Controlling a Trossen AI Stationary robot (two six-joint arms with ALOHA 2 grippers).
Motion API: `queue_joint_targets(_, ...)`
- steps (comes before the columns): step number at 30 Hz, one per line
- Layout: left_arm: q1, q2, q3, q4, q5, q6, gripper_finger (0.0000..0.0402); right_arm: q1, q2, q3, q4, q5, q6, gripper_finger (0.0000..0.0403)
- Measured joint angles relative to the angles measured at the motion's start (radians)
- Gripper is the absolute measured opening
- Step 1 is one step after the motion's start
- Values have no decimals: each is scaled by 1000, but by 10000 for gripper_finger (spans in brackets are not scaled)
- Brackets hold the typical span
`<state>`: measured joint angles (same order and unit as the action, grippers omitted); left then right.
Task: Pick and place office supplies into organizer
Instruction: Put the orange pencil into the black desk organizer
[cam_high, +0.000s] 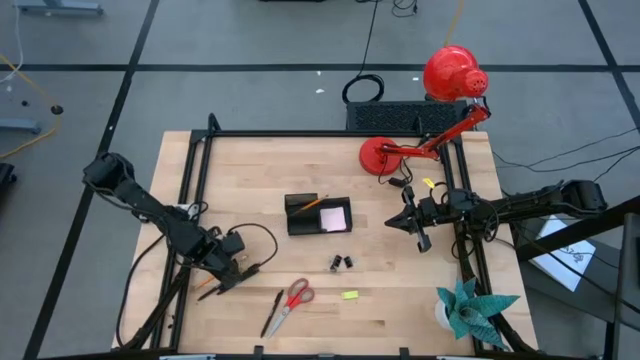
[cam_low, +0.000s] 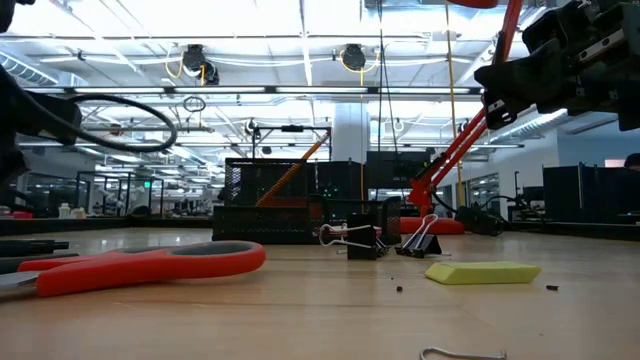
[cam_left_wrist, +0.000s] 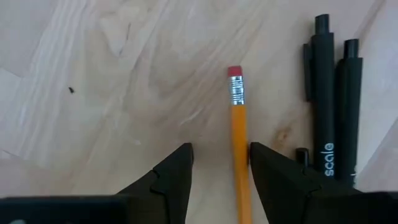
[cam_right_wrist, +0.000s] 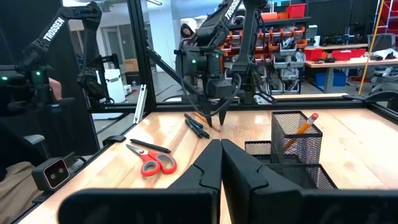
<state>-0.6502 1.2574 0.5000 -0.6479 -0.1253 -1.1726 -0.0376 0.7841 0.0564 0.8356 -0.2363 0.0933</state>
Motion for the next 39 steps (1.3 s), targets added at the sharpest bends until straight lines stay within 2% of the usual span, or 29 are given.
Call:
queue_joint_targets(10,-2,1,-29,24,8,2,163,0,0,0,-2,2,0,0)
queue_joint_targets(14,-1,1,-32,45,21,49,133,0,0,0,-2,3,0,0)
queue_joint_targets(28,-3,4,-32,60,-18,14,9,0,0,0,-2,4,0,0)
queue_joint_targets(35,-4,6,-36,131,-74,63,29,0,0,0,-2,4,0,0)
queue_joint_targets(39,-3,2,-39,203,-152,128,21,0,0,0,-2,4,0,0)
